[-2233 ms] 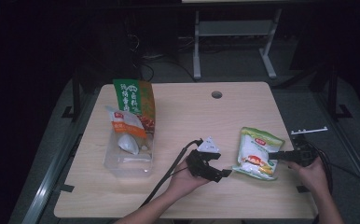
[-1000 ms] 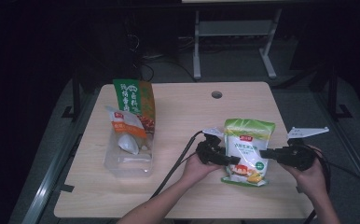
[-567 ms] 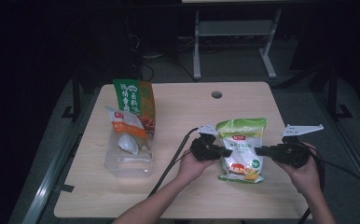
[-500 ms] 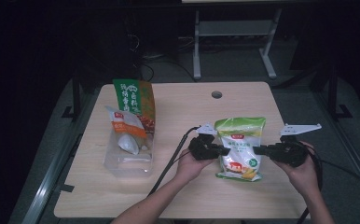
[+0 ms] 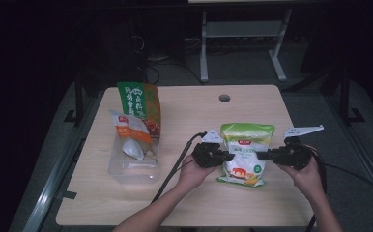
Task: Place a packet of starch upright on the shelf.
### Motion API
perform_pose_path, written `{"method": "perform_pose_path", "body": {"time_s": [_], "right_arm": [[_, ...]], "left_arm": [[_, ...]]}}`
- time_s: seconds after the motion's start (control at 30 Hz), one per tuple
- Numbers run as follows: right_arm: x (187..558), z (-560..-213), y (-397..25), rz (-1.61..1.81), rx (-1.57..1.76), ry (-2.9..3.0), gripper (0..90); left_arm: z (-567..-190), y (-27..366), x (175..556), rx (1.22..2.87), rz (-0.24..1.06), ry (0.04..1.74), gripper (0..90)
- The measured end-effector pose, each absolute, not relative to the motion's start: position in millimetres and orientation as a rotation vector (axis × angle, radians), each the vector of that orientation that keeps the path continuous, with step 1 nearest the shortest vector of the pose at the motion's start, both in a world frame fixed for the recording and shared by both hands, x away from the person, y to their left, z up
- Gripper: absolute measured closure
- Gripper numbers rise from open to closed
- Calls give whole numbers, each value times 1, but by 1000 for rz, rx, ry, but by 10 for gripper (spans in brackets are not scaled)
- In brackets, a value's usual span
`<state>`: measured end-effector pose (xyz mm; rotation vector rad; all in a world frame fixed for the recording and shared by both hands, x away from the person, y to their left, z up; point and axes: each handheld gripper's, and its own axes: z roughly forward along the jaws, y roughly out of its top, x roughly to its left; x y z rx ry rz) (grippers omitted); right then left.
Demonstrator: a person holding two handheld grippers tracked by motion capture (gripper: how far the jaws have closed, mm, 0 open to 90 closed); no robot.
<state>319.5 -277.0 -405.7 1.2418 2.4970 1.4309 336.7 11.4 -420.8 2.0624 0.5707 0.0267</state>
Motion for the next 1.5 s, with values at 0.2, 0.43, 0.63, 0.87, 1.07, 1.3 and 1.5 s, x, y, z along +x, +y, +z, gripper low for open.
{"method": "perform_pose_path", "body": {"time_s": [0.2, 0.43, 0.63, 0.87, 1.07, 1.3, 1.5], "right_arm": [[325, -407, -272, 1478, 1222, 2526, 718], [332, -403, -258, 1442, 1192, 2559, 698], [333, -402, -251, 1402, 1182, 2577, 836], [327, -395, -248, 1392, 1178, 2570, 880], [323, -391, -246, 1399, 1161, 2561, 882], [319, -384, -245, 1410, 1156, 2537, 885], [317, -378, -243, 1409, 1154, 2520, 886]], "left_arm": [[-420, 14, 336, 2074, 38, 560, 859], [-418, 15, 334, 2081, 45, 546, 859], [-420, 22, 333, 2072, 37, 557, 853], [-417, 32, 329, 2060, 47, 582, 751], [-415, 42, 328, 2060, 53, 600, 675], [-415, 53, 322, 2053, 68, 608, 588], [-414, 60, 312, 2054, 72, 592, 537]]}}
